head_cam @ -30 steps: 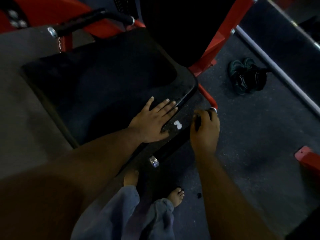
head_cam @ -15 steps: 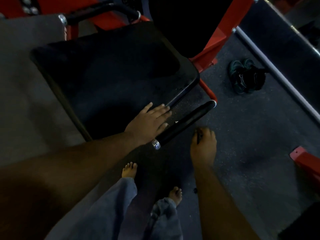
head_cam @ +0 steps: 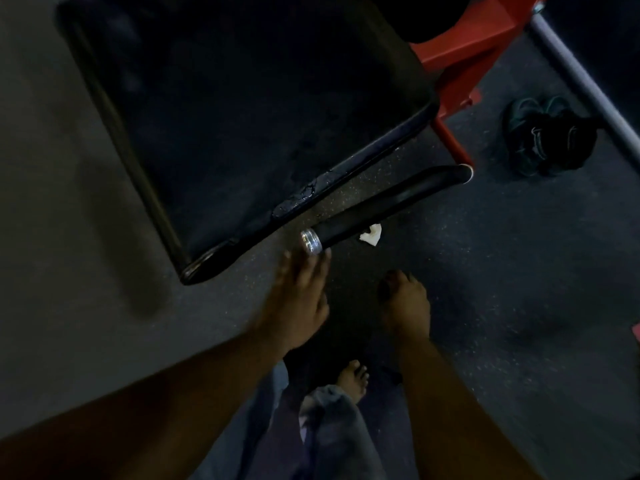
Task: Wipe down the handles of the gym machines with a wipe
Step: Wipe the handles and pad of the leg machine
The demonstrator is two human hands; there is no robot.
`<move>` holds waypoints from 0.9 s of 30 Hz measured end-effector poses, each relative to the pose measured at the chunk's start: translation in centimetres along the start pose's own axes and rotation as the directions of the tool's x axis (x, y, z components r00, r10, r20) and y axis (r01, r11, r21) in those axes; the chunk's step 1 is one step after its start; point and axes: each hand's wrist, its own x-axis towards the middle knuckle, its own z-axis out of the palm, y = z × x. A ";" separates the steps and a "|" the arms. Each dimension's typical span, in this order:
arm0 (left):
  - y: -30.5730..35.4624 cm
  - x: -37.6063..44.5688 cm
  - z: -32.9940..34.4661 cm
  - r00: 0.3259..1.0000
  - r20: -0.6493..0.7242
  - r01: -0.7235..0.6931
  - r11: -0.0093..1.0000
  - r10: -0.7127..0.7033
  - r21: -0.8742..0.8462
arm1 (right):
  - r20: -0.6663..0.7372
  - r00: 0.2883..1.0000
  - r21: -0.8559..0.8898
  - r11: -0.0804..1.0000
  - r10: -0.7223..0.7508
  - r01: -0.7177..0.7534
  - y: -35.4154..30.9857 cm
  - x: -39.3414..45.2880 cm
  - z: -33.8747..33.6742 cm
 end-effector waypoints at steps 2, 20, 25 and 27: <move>-1.0 0.1 4.3 0.974 0.200 -0.127 0.990 0.111 0.067 | 0.004 0.999 -0.007 0.999 -0.051 0.051 1.0 2.0 1.8; -6.3 19.1 24.9 0.925 0.368 -0.079 0.996 0.090 -0.045 | 0.305 0.918 -0.416 0.832 -0.253 0.367 3.5 27.1 15.7; -7.7 20.5 27.5 0.928 0.363 -0.103 0.993 0.078 0.051 | 0.322 0.922 -0.462 0.814 -0.216 0.352 4.4 30.5 18.8; -8.1 20.8 28.1 0.922 0.382 -0.103 0.991 0.065 0.080 | 0.349 0.918 -0.458 0.821 -0.186 0.341 5.1 31.7 19.8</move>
